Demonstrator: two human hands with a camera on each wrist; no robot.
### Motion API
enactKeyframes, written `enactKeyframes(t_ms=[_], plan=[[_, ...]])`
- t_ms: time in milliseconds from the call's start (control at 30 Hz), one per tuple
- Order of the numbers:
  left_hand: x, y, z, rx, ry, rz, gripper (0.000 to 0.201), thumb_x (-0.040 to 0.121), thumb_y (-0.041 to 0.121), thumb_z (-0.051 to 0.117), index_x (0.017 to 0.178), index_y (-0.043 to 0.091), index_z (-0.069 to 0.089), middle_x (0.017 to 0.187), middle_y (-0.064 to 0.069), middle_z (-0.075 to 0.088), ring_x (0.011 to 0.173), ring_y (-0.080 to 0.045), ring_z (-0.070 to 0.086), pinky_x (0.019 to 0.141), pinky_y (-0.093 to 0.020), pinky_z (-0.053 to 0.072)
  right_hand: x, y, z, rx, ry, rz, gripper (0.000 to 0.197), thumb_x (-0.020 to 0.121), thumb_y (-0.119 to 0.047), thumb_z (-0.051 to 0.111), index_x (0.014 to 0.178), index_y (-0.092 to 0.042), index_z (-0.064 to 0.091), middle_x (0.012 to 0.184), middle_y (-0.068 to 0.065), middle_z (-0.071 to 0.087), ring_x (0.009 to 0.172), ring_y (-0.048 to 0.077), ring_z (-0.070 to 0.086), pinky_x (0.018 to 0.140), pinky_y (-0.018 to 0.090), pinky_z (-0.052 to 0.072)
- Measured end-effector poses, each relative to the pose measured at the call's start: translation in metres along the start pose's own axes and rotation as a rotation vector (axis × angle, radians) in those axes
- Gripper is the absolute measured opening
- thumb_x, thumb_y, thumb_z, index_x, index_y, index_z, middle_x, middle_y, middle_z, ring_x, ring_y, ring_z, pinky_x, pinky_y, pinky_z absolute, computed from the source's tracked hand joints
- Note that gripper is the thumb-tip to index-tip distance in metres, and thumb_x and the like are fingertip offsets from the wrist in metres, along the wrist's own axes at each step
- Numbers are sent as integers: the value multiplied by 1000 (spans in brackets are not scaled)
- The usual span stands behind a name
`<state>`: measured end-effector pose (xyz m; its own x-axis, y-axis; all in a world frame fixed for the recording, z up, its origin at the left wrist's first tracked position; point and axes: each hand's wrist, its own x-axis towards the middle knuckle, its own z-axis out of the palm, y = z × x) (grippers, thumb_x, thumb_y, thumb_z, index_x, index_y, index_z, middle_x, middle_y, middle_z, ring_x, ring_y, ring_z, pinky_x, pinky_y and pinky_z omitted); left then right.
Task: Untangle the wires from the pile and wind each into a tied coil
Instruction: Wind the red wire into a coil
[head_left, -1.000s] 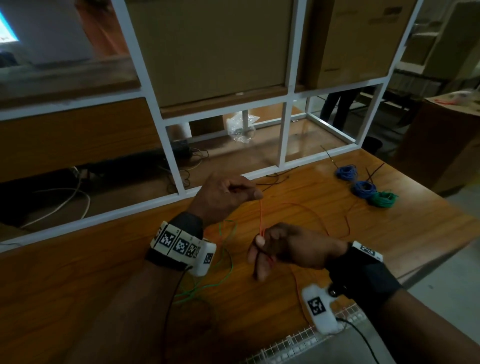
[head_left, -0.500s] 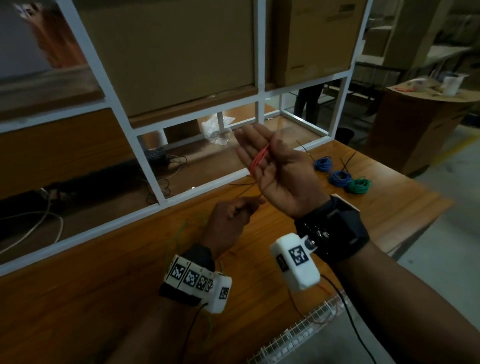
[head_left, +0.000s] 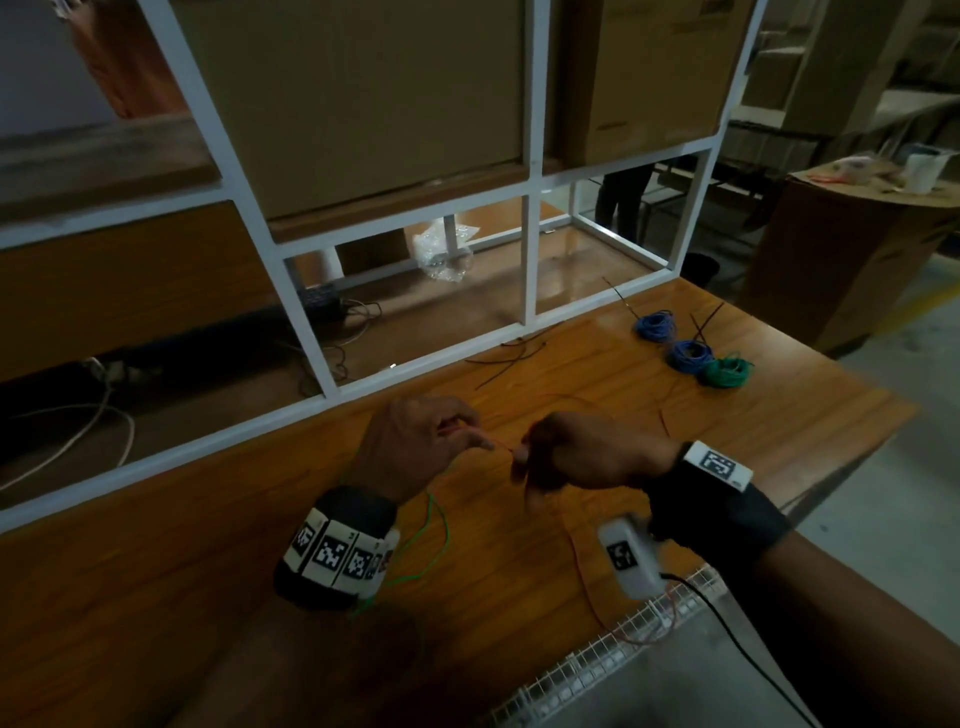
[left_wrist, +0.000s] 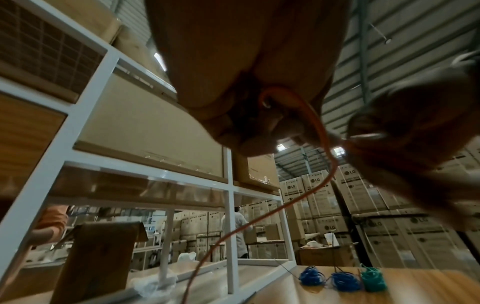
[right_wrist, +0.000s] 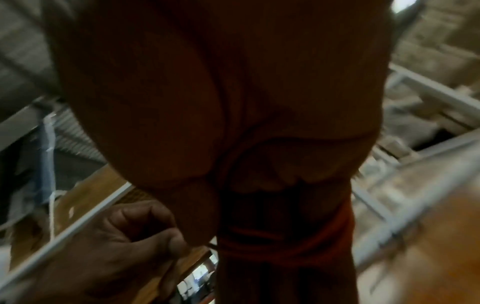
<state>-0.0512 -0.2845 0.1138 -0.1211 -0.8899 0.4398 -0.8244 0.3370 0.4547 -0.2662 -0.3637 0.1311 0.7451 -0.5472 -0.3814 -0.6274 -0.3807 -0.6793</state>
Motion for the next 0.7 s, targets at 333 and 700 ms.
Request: enactKeyframes(t_ms=[333,700], plan=[[20,-3,-10,-383,108,-18,40,59,41,87,87,15,77,68,0,68,55,-14,60,49,-38,54,-16,-15,30,955,-611,-453,31,106,-21,42,109,0,63,86,9,76,96,24,75,87,31,56],[34,15,2,-328,73,-116,39,82,4,69,66,40,73,62,17,68,63,3,64,76,-34,52,-23,-57,19,1577,-306,-789,21,102,-9,53,118,2,62,116,20,73,125,33,62,111,47,47]])
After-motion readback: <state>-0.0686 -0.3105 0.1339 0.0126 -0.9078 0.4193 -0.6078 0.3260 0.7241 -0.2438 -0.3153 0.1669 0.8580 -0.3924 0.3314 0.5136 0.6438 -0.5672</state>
